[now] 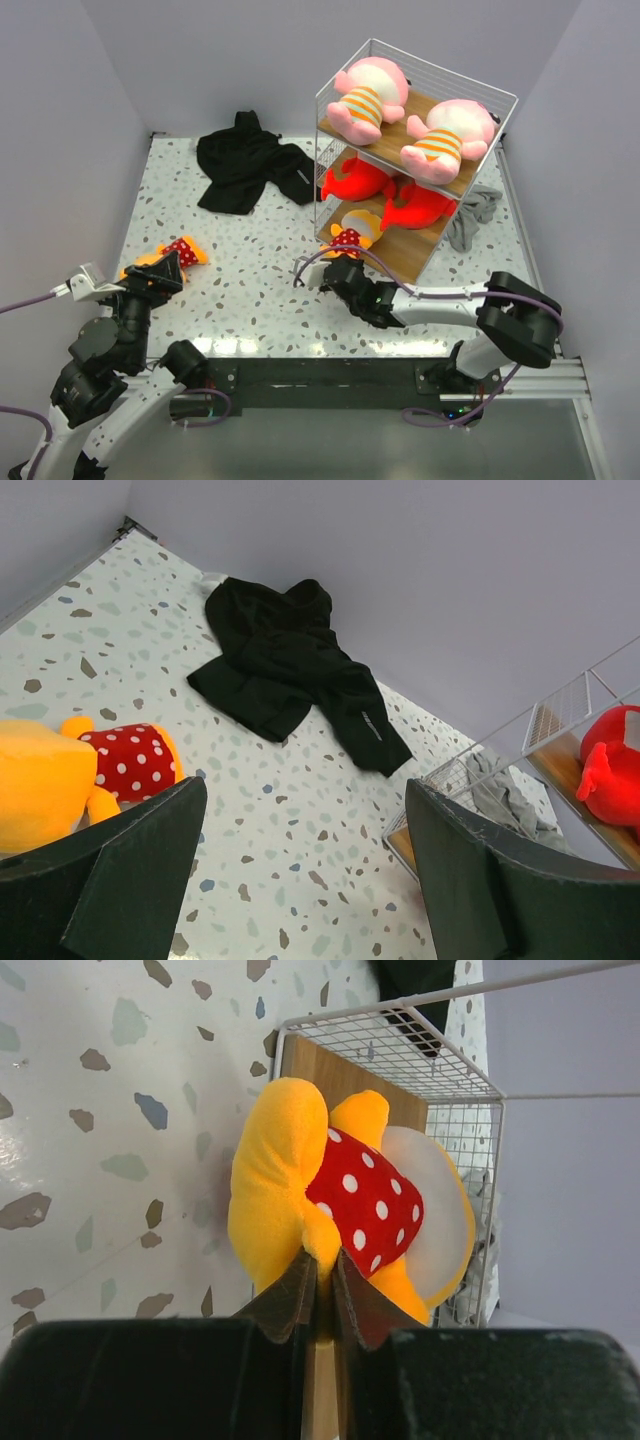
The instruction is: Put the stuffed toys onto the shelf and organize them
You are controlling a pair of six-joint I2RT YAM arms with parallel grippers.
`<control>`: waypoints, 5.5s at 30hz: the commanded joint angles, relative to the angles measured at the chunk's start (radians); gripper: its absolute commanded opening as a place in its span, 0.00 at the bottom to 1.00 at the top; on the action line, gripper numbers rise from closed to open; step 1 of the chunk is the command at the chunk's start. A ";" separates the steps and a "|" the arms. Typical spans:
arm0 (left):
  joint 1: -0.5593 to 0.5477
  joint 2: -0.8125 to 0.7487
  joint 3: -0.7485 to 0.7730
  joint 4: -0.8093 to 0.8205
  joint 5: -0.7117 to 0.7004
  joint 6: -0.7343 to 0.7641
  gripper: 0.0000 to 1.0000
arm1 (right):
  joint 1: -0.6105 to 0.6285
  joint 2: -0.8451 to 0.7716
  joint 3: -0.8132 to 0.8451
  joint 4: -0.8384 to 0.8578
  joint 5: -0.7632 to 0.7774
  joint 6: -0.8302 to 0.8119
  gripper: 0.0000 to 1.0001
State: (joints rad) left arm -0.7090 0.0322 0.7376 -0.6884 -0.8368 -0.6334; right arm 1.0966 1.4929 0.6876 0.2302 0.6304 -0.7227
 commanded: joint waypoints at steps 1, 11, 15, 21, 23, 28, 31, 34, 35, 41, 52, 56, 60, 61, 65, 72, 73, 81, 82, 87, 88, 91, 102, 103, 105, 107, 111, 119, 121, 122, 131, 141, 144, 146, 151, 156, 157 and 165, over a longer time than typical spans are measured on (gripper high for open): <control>-0.003 -0.011 -0.010 0.046 0.007 0.026 0.86 | -0.044 -0.031 -0.029 0.118 -0.081 -0.046 0.11; -0.001 -0.011 -0.012 0.052 0.013 0.032 0.85 | -0.138 0.020 -0.065 0.291 -0.144 -0.168 0.06; -0.003 -0.012 -0.012 0.050 0.015 0.031 0.86 | -0.152 0.068 -0.056 0.346 -0.167 -0.178 0.04; -0.003 -0.011 -0.012 0.052 0.013 0.032 0.86 | -0.173 0.109 -0.059 0.408 -0.182 -0.205 0.03; -0.003 -0.009 -0.012 0.052 0.013 0.031 0.86 | -0.182 0.119 -0.059 0.422 -0.182 -0.208 0.04; -0.001 -0.008 -0.012 0.052 0.015 0.031 0.85 | -0.192 0.156 -0.039 0.471 -0.156 -0.222 0.06; -0.003 -0.008 -0.012 0.052 0.013 0.031 0.86 | -0.195 0.182 -0.028 0.477 -0.149 -0.222 0.10; -0.003 -0.009 -0.012 0.050 0.011 0.031 0.86 | -0.198 0.190 -0.030 0.498 -0.144 -0.221 0.17; -0.003 -0.008 -0.012 0.053 0.010 0.032 0.86 | -0.198 0.190 -0.028 0.500 -0.144 -0.215 0.20; -0.003 0.011 -0.018 0.058 0.005 0.025 0.86 | -0.196 0.100 -0.008 0.364 -0.199 -0.146 0.43; -0.001 0.339 0.014 -0.053 -0.013 -0.202 0.85 | -0.011 -0.121 0.058 0.011 -0.291 0.087 0.63; 0.000 0.465 -0.036 -0.008 0.007 -0.308 0.84 | 0.095 -0.195 0.069 -0.034 -0.299 0.242 0.64; 0.002 0.616 -0.024 -0.048 -0.056 -0.495 0.84 | 0.175 -0.252 0.089 -0.074 -0.318 0.367 0.64; 0.000 0.636 -0.017 -0.057 -0.067 -0.543 0.84 | 0.190 -0.261 0.090 -0.075 -0.319 0.394 0.64; 0.016 0.693 0.000 -0.076 -0.128 -0.776 0.80 | 0.218 -0.302 0.086 -0.058 -0.330 0.439 0.63; 0.202 0.712 -0.001 0.076 -0.134 -0.790 0.80 | 0.244 -0.362 0.073 -0.049 -0.328 0.460 0.63; 0.244 0.745 0.005 0.122 -0.066 -0.769 0.80 | 0.246 -0.370 0.070 -0.054 -0.327 0.460 0.63; 0.709 0.961 -0.015 0.233 0.212 -0.718 0.81 | 0.255 -0.450 0.049 -0.068 -0.322 0.486 0.62; 0.773 0.975 -0.020 0.243 0.240 -0.709 0.82 | 0.256 -0.456 0.046 -0.068 -0.325 0.490 0.62; 0.865 1.089 -0.050 0.305 0.313 -0.710 0.85 | 0.261 -0.457 0.041 -0.066 -0.325 0.497 0.62; 0.888 1.106 -0.056 0.326 0.359 -0.709 0.86 | 0.260 -0.451 0.043 -0.066 -0.324 0.497 0.62; 0.913 1.178 -0.073 0.412 0.424 -0.677 0.86 | 0.264 -0.442 0.050 -0.069 -0.327 0.499 0.62; 0.951 1.290 -0.167 0.650 0.648 -0.612 0.34 | 0.270 -0.427 0.049 -0.071 -0.317 0.502 0.62; 0.951 1.290 -0.170 0.656 0.672 -0.611 0.24 | 0.270 -0.425 0.053 -0.078 -0.317 0.506 0.62; 0.953 1.289 -0.164 0.661 0.694 -0.589 0.10 | 0.270 -0.430 0.059 -0.086 -0.311 0.517 0.62; 0.953 1.284 -0.153 0.665 0.725 -0.559 0.00 | 0.270 -0.428 0.062 -0.089 -0.302 0.525 0.62; 0.951 1.250 -0.153 0.659 0.751 -0.543 0.00 | 0.270 -0.433 0.061 -0.080 -0.302 0.529 0.62; 0.951 1.129 -0.187 0.762 0.893 -0.402 0.00 | 0.270 -0.416 0.061 -0.054 -0.302 0.534 0.62; 0.950 1.105 -0.208 0.822 1.020 -0.356 0.00 | 0.270 -0.405 0.073 -0.051 -0.301 0.549 0.62; 0.950 1.082 -0.231 0.881 1.065 -0.332 0.00 | 0.270 -0.392 0.082 -0.052 -0.298 0.560 0.62; 0.950 0.980 -0.365 1.140 1.510 -0.402 0.00 | 0.270 -0.353 0.127 0.188 -0.181 0.962 0.65; 0.953 0.770 -0.448 1.162 1.677 -0.534 0.00 | 0.270 -0.183 0.217 0.268 -0.094 1.272 0.67; 0.951 0.715 -0.445 1.158 1.703 -0.569 0.00 | 0.270 -0.149 0.225 0.287 -0.063 1.292 0.67; 0.953 0.686 -0.443 1.164 1.726 -0.601 0.00 | 0.270 -0.137 0.216 0.320 -0.041 1.293 0.68; 0.951 0.614 -0.457 1.184 1.753 -0.669 0.00 | 0.270 -0.108 0.239 0.351 -0.020 1.235 0.70; 0.953 0.555 -0.458 1.201 1.771 -0.716 0.00 | 0.270 -0.085 0.239 0.368 0.034 1.250 0.68; 0.951 0.543 -0.457 1.199 1.769 -0.724 0.00 | 0.270 -0.083 0.234 0.383 0.034 1.246 0.68; 0.953 0.499 -0.503 1.241 1.783 -0.790 0.00 | 0.269 -0.069 0.217 0.500 0.017 1.203 0.66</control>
State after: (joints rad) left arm 0.2409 0.5568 0.2653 0.4824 0.9173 -1.3556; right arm 1.3613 1.4216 0.8917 0.6067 0.5987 0.4965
